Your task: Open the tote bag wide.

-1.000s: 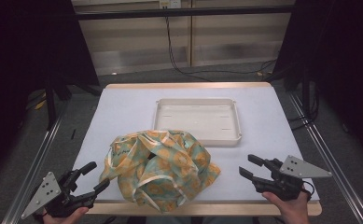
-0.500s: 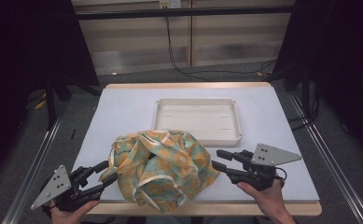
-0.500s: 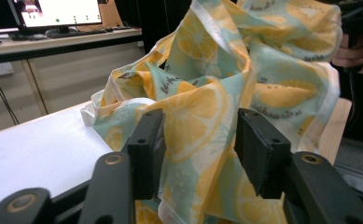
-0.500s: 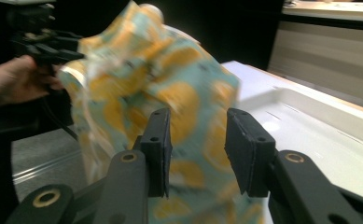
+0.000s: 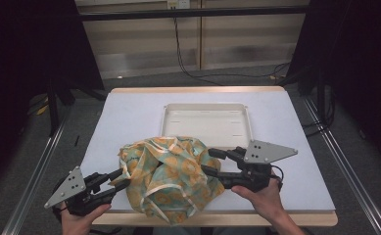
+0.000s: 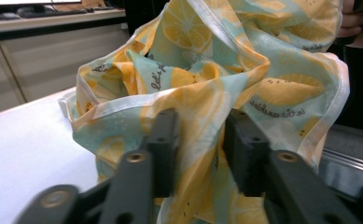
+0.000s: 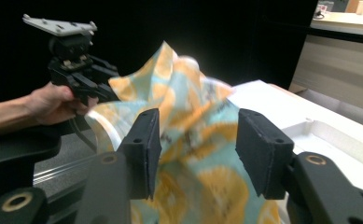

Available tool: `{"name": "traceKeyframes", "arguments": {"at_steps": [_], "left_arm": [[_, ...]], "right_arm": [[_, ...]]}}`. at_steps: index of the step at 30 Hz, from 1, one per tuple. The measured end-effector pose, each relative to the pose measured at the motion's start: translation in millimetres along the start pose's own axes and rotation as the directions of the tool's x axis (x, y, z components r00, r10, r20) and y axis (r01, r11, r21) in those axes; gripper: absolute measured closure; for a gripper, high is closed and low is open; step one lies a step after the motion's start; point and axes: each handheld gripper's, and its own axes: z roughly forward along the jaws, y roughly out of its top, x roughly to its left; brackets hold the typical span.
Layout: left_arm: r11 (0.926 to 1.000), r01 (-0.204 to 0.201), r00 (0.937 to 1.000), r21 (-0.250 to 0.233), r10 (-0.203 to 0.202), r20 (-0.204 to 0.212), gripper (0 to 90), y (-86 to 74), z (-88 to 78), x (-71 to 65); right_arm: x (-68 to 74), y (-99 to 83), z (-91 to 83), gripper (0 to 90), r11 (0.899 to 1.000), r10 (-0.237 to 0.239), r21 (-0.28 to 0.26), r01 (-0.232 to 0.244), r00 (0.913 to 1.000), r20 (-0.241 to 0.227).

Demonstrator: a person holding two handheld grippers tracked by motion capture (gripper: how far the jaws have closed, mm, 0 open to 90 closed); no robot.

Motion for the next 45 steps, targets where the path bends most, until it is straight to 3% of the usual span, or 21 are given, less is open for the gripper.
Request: {"name": "traceKeyframes", "arguments": {"at_steps": [1, 3, 4, 7, 11, 13, 16, 19, 28, 31, 32, 36, 41, 45], "left_arm": [[0.9999, 0.014, 0.9998, 0.003, -0.014, 0.013, 68.9, -0.5, 0.7, 0.7], [0.9998, 0.016, 0.9995, 0.012, -0.017, 0.028, 87.1, -0.3, -1.6, 3.6], [0.9998, 0.016, 0.9995, 0.012, -0.017, 0.028, 89.4, -0.3, -1.6, 3.6], [0.9981, 0.06, 0.9979, -0.012, -0.06, 0.025, 90.0, 1.7, -2.7, 4.3], [0.9985, 0.052, 0.998, -0.016, -0.052, 0.035, 90.0, 9.6, -1.2, 6.4], [0.9974, 0.067, 0.9968, -0.026, -0.065, 0.045, 90.0, 13.5, 1.3, 6.9], [0.9989, 0.038, 0.998, -0.029, -0.036, 0.052, 90.0, 23.1, 6.6, 8.0], [0.9982, 0.047, 0.9975, -0.038, -0.045, 0.055, 90.0, 25.5, 8.6, 8.3], [0.9965, 0.046, 0.998, -0.07, -0.043, 0.046, 90.0, 37.1, 9.2, 15.5], [0.9946, 0.053, 0.9981, -0.089, -0.051, 0.034, 90.0, 41.2, 9.2, 22.2], [0.9944, 0.05, 0.9987, -0.093, -0.049, 0.016, 90.0, 43.1, 9.2, 26.7], [0.9923, 0.058, 0.9983, -0.109, -0.059, -0.003, 90.0, 47.9, 8.2, 36.3], [0.9887, 0.07, 0.997, -0.132, -0.074, -0.024, 90.0, 54.0, 4.1, 48.5], [0.9851, 0.092, 0.9933, -0.145, -0.101, -0.056, 90.0, 58.8, 3.7, 62.6]], "right_arm": [[0.0, 0.0, 0.0, 49.0, 1.0, 0.0, 0.0, 0.0, 1.0, 0.0], [1.8, 8.3, 4.8, 46.9, 1.0, -0.011, -0.004, 0.011, 0.9998, -0.018], [1.8, 8.3, 4.8, 46.9, 1.0, -0.011, -0.004, 0.011, 0.9998, -0.018], [4.4, 15.7, 13.5, 43.7, 1.0, -0.016, -0.003, 0.016, 0.999, -0.042], [10.1, 19.2, 23.2, 40.1, 1.0, -0.026, 0.007, 0.027, 0.9974, -0.067], [11.5, 20.2, 25.1, 39.2, 1.0, -0.027, 0.013, 0.028, 0.9972, -0.071], [15.5, 25.6, 29.9, 36.9, 1.0, -0.03, 0.003, 0.03, 0.9955, -0.09], [17.4, 28.5, 31.2, 36.5, 0.999, -0.035, -0.002, 0.035, 0.9945, -0.099], [18.7, 24.0, 47.6, 35.9, 0.996, -0.047, 0.073, 0.054, 0.9943, -0.095], [15.2, 22.4, 51.7, 50.4, 0.995, -0.039, 0.09, 0.047, 0.9951, -0.09], [11.7, 22.2, 53.1, 63.3, 0.995, -0.025, 0.098, 0.035, 0.995, -0.097], [4.4, 22.6, 50.1, 87.8, 0.996, -0.026, 0.084, 0.034, 0.9954, -0.092], [-7.7, 29.2, 38.1, 90.0, 0.998, -0.019, 0.052, 0.022, 0.9983, -0.055], [-26.2, 37.2, 19.5, 90.0, 1.0, -0.009, -0.007, 0.01, 0.9999, 0.01]]}}
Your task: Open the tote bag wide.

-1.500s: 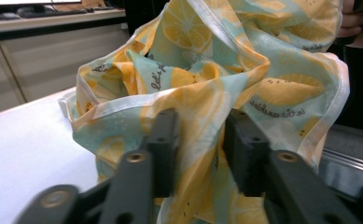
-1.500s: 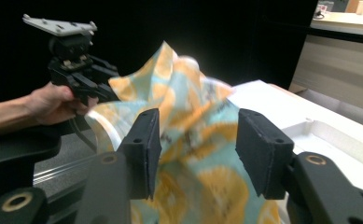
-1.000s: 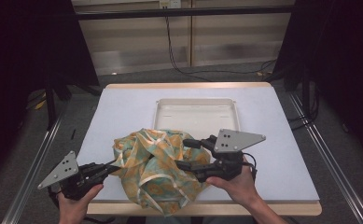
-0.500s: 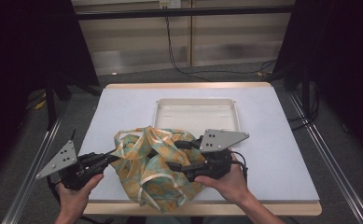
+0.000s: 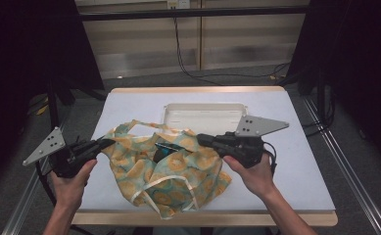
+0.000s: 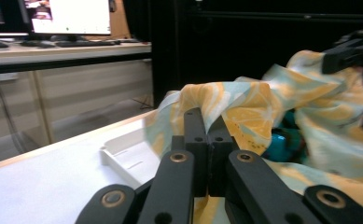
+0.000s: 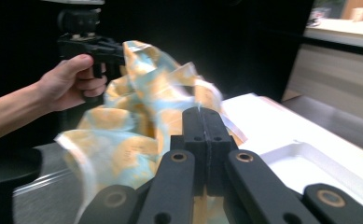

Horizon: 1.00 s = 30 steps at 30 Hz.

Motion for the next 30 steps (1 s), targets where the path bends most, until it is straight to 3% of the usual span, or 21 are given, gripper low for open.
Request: {"name": "traceKeyframes", "arguments": {"at_steps": [4, 7, 10, 13, 16, 18, 21, 22, 24, 25, 27, 30], "left_arm": [[0.9997, 0.012, 0.9999, 0.023, -0.012, -0.001, 90.0, -0.7, 4.3, 10.5], [0.9972, 0.019, 0.9998, 0.073, -0.018, -0.013, 90.0, -5.4, 21.1, 16.6], [0.9949, 0.03, 0.9993, 0.097, -0.027, -0.026, 90.0, -8.8, 27.6, 20.5], [0.99, 0.083, 0.9963, 0.114, -0.08, -0.031, 90.0, -19.5, 36.4, 27.7], [0.9801, 0.1, 0.995, 0.172, -0.099, -0.014, 90.0, -32.9, 41.6, 34.2], [0.9697, 0.118, 0.9929, 0.214, -0.119, -0.008, 90.0, -46.5, 44.7, 36.2], [0.9645, 0.128, 0.9914, 0.231, -0.131, -0.003, 90.0, -57.0, 46.8, 36.0], [0.9573, 0.121, 0.9922, 0.262, -0.125, -0.004, 90.0, -63.1, 49.1, 34.9], [0.9533, 0.116, 0.993, 0.279, -0.117, -0.014, 90.0, -65.2, 49.9, 33.5], [0.9526, 0.112, 0.9929, 0.283, -0.119, 0.006, 90.0, -67.8, 50.8, 33.4], [0.9505, 0.104, 0.9939, 0.293, -0.11, 0.006, 90.0, -71.2, 51.6, 32.4], [0.941, 0.105, 0.9936, 0.322, -0.113, 0.006, 90.0, -82.0, 52.9, 31.7]], "right_arm": [[-12.1, -3.0, -7.5, 90.0, 1.0, 0.011, -0.005, -0.011, 0.9992, 0.038], [-17.3, -7.3, -4.9, 90.0, 1.0, 0.007, 0.019, -0.009, 0.997, 0.077], [-23.6, -13.5, -0.4, 90.0, 0.999, 0.023, 0.029, -0.026, 0.9953, 0.094], [-31.1, -23.2, 5.8, 90.0, 0.998, 0.035, 0.053, -0.042, 0.9926, 0.116], [-36.6, -35.9, 11.8, 90.0, 0.994, 0.053, 0.083, -0.064, 0.9911, 0.122], [-38.8, -45.0, 14.8, 90.0, 0.991, 0.06, 0.11, -0.074, 0.9902, 0.126], [-40.5, -53.9, 16.6, 90.0, 0.988, 0.066, 0.132, -0.083, 0.9895, 0.129], [-41.1, -61.4, 17.8, 90.0, 0.984, 0.066, 0.156, -0.087, 0.9885, 0.136], [-41.7, -63.7, 18.2, 90.0, 0.983, 0.064, 0.163, -0.086, 0.9885, 0.137], [-43.6, -70.3, 18.1, 90.0, 0.981, 0.067, 0.169, -0.091, 0.9875, 0.142], [-44.3, -73.6, 17.8, 90.0, 0.981, 0.076, 0.167, -0.099, 0.9874, 0.139], [-45.0, -85.9, 19.4, 90.0, 0.978, 0.088, 0.176, -0.111, 0.9868, 0.136]]}}
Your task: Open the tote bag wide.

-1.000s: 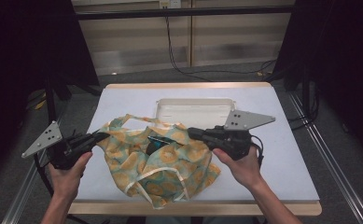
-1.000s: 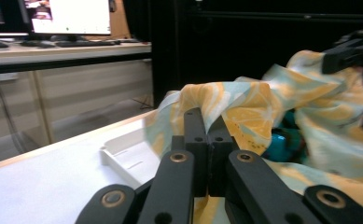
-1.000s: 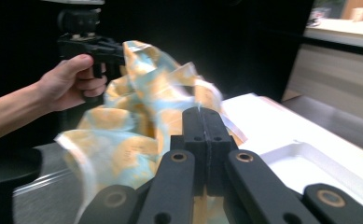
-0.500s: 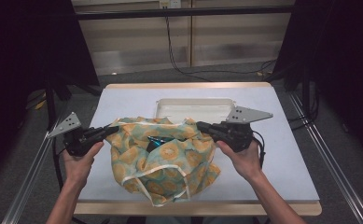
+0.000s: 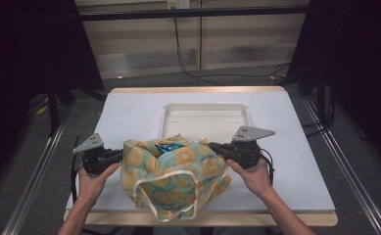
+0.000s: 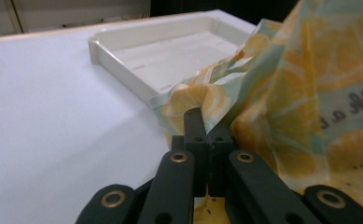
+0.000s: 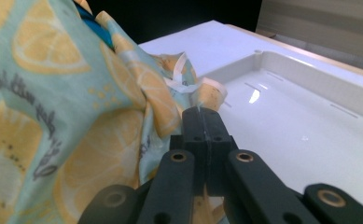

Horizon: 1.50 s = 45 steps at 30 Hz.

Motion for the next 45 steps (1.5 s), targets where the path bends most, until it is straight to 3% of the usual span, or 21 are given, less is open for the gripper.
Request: {"name": "traceKeyframes", "arguments": {"at_steps": [6, 10, 13, 18, 20, 25, 26, 27, 28, 29, 30, 31, 33, 34, 36, 37, 40, 41, 43, 45], "left_arm": [[0.9998, 0.013, 0.9999, 0.011, -0.014, 0.008, 90.0, -8.6, -2.5, 2.5], [0.999, 0.01, 0.9999, 0.043, -0.01, 0.005, 90.0, -12.5, -0.5, 3.5], [0.9985, 0.028, 0.9996, 0.048, -0.028, 0.009, 90.0, -17.7, 2.3, 8.1], [0.9955, 0.048, 0.9986, 0.082, -0.049, 0.016, 90.0, -26.0, 7.8, 11.8], [0.9946, 0.073, 0.9963, 0.075, -0.076, 0.039, 90.0, -28.0, 9.6, 14.1], [0.9954, 0.068, 0.9971, 0.068, -0.07, 0.031, 87.4, -27.7, 8.6, 13.8], [0.9962, 0.064, 0.9973, 0.06, -0.066, 0.032, 87.4, -26.4, 6.2, 13.0], [0.9979, 0.053, 0.9985, 0.037, -0.054, 0.006, 79.4, -22.8, 0.3, 11.2], [0.9979, 0.053, 0.9985, 0.037, -0.054, 0.006, 75.4, -22.8, 0.3, 11.2], [0.9985, 0.056, 0.9984, 0.0, -0.056, -0.006, 71.5, -18.7, -6.2, 9.5], [0.9985, 0.056, 0.9984, 0.0, -0.056, -0.006, 68.4, -18.7, -6.2, 9.5], [0.9969, 0.058, 0.9983, -0.053, -0.058, -0.006, 64.7, -11.8, -14.6, 7.1], [0.9963, 0.051, 0.9985, -0.069, -0.052, -0.015, 60.4, -8.6, -18.8, 6.0], [0.9932, 0.045, 0.9984, -0.108, -0.049, -0.031, 59.7, -2.3, -27.0, 3.0], [0.992, 0.043, 0.9979, -0.118, -0.049, -0.044, 59.2, 0.9, -31.1, 1.5], [0.9875, 0.045, 0.9977, -0.151, -0.052, -0.043, 55.9, 6.1, -37.9, -1.1], [0.9883, 0.022, 0.9979, -0.151, -0.031, -0.057, 54.1, 9.2, -45.2, -4.1], [0.9871, 0.004, 0.9975, -0.16, -0.015, -0.069, 54.0, 10.5, -54.6, -12.2], [0.9848, 0.002, 0.9977, -0.173, -0.014, -0.067, 54.0, 10.3, -58.9, -16.3], [0.9783, -0.012, 0.9982, -0.207, 0.0, -0.061, 54.6, 10.1, -70.2, -27.3]], "right_arm": [[-0.6, -10.6, 8.1, 90.0, 1.0, -0.004, 0.028, 0.004, 1.0, -0.005], [-2.8, -23.0, 18.4, 90.0, 0.997, -0.002, 0.077, 0.002, 1.0, 0.0], [-6.0, -30.7, 24.8, 90.0, 0.996, 0.016, 0.092, -0.014, 0.9998, -0.016], [-4.4, -36.4, 31.1, 90.0, 0.992, -0.001, 0.129, 0.003, 0.9999, -0.013], [-7.4, -38.4, 32.1, 90.0, 0.991, 0.028, 0.132, -0.026, 0.9995, -0.017], [-7.9, -36.5, 29.2, 84.9, 0.992, 0.023, 0.126, -0.022, 0.9997, -0.011], [-7.2, -35.6, 28.1, 82.9, 0.992, 0.022, 0.121, -0.021, 0.9997, -0.008], [-7.8, -31.6, 23.2, 75.7, 0.995, 0.025, 0.096, -0.025, 0.9997, -0.003], [-7.8, -31.6, 23.2, 75.7, 0.995, 0.025, 0.096, -0.025, 0.9997, -0.003], [-9.2, -26.9, 16.8, 68.9, 0.997, 0.031, 0.07, -0.032, 0.9995, 0.004], [-9.2, -26.9, 16.8, 68.9, 0.997, 0.031, 0.07, -0.032, 0.9995, 0.004], [-10.0, -20.4, 8.0, 66.1, 0.999, 0.04, 0.032, -0.04, 0.9992, 0.007], [-8.9, -14.5, 0.5, 62.0, 0.999, 0.032, 0.011, -0.032, 0.9994, 0.014], [-7.8, -10.8, -4.1, 59.6, 0.999, 0.033, -0.009, -0.033, 0.9994, 0.011], [-6.4, -6.8, -8.6, 59.3, 0.999, 0.025, -0.023, -0.025, 0.9996, 0.008], [-2.4, 0.9, -18.4, 57.1, 0.999, 0.011, -0.051, -0.011, 0.9999, 0.011], [2.3, 6.3, -28.3, 55.9, 0.997, -0.001, -0.074, 0.002, 1.0, 0.007], [9.2, 8.9, -38.6, 55.9, 0.996, -0.01, -0.088, 0.009, 1.0, -0.002], [16.8, 10.6, -47.9, 56.1, 0.994, -0.016, -0.106, 0.014, 0.9996, -0.022], [25.0, 13.5, -55.4, 56.2, 0.994, -0.035, -0.107, 0.03, 0.9986, -0.039]]}}
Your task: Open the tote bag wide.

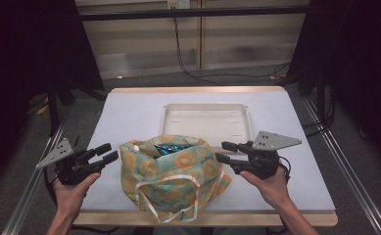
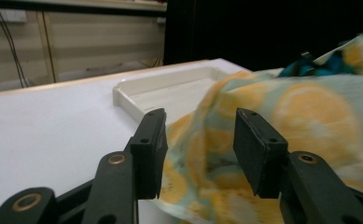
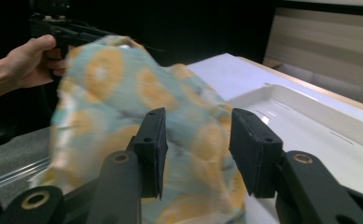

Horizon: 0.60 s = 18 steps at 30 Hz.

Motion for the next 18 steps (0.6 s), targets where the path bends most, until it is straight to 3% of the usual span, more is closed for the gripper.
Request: {"name": "traceKeyframes", "arguments": {"at_steps": [1, 3, 5, 6, 10, 11, 12, 15, 16, 18], "left_arm": [[1.0, 0.0, 1.0, 0.0, 0.0, 0.0, 55.4, 0.0, 0.0, 0.0], [0.9983, -0.012, 0.9978, -0.057, 0.016, 0.065, 63.1, 4.3, -9.1, -15.5], [0.9974, -0.03, 0.9957, -0.066, 0.036, 0.086, 70.3, 6.0, -9.4, -21.5], [0.9968, -0.06, 0.9888, -0.053, 0.066, 0.134, 70.3, 8.2, -5.0, -33.8], [0.9958, -0.087, 0.979, -0.026, 0.091, 0.183, 61.0, 6.1, 5.2, -48.5], [0.9949, -0.1, 0.9791, -0.012, 0.101, 0.176, 56.9, 5.0, 8.9, -51.0], [0.9935, -0.114, 0.9726, 0.007, 0.11, 0.205, 51.5, 3.2, 13.3, -52.3], [0.9926, -0.108, 0.9745, 0.056, 0.094, 0.204, 50.0, -3.0, 22.3, -54.8], [0.9854, -0.143, 0.9721, 0.093, 0.122, 0.201, 54.7, -7.9, 25.3, -54.2], [0.9843, -0.146, 0.9694, 0.1, 0.122, 0.213, 72.1, -13.0, 26.1, -54.8]], "right_arm": [[0.0, 0.0, 0.0, 56.2, 1.0, 0.0, 0.0, 0.0, 1.0, 0.0], [11.8, 4.8, -3.8, 54.7, 1.0, -0.013, -0.014, 0.012, 0.9987, -0.049], [16.5, 6.3, -0.1, 52.6, 1.0, -0.015, -0.015, 0.014, 0.9971, -0.075], [18.4, 6.3, 3.1, 51.5, 1.0, -0.012, -0.011, 0.012, 0.9962, -0.087], [21.4, 4.9, 15.2, 47.2, 1.0, -0.016, 0.012, 0.017, 0.9944, -0.105], [22.6, 3.9, 20.5, 46.7, 1.0, -0.012, 0.019, 0.015, 0.9934, -0.114], [24.6, 3.4, 27.9, 45.3, 0.999, -0.018, 0.031, 0.022, 0.9914, -0.13], [29.1, 3.5, 34.4, 42.4, 0.999, -0.031, 0.039, 0.037, 0.9905, -0.134], [30.5, 3.3, 36.1, 42.4, 0.998, -0.042, 0.042, 0.047, 0.9913, -0.125], [30.9, 3.2, 38.1, 44.0, 0.997, -0.048, 0.048, 0.054, 0.9918, -0.119]]}}
